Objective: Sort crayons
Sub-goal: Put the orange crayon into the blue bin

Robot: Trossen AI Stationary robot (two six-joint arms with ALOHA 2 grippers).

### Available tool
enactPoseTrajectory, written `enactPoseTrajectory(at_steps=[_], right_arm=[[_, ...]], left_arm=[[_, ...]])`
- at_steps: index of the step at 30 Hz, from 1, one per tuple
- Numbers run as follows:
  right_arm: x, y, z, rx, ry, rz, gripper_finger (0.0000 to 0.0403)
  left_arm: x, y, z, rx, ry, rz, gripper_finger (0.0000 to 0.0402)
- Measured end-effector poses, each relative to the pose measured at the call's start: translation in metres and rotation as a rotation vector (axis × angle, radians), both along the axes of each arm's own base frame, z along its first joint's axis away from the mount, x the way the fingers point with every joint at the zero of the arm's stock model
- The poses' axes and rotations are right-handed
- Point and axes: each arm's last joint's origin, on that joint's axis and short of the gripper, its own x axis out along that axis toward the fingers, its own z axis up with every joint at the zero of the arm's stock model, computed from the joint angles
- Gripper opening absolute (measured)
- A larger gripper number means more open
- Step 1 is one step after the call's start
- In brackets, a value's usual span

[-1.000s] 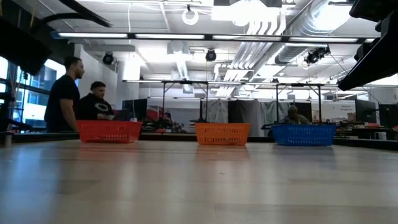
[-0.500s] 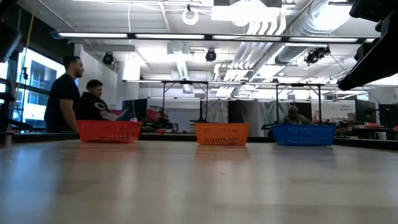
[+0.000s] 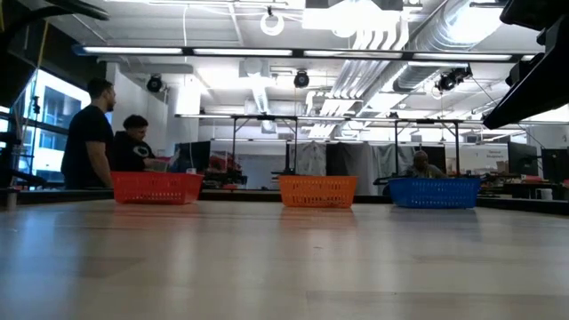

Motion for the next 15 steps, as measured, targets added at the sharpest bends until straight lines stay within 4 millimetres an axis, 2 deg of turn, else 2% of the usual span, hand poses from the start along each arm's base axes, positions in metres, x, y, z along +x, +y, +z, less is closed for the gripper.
enactPoseTrajectory(at_steps=[5,11,15], right_arm=[[0.0001,-0.0001,0.0,0.0,0.0,-0.001,0.0181],[0.0001,-0.0001,0.0,0.0,-0.001,-0.001,0.0181],[0.0001,-0.0001,0.0,0.0,-0.001,-0.001,0.0181]], left_arm=[[0.001,0.0004,-0.0011,-0.017,0.011,0.0,0.0099],[0.0045,-0.0003,-0.0037,-0.132,0.082,-0.015,0.0099],[0.0067,-0.0028,-0.0046,-0.172,0.064,-0.024,0.0098]])
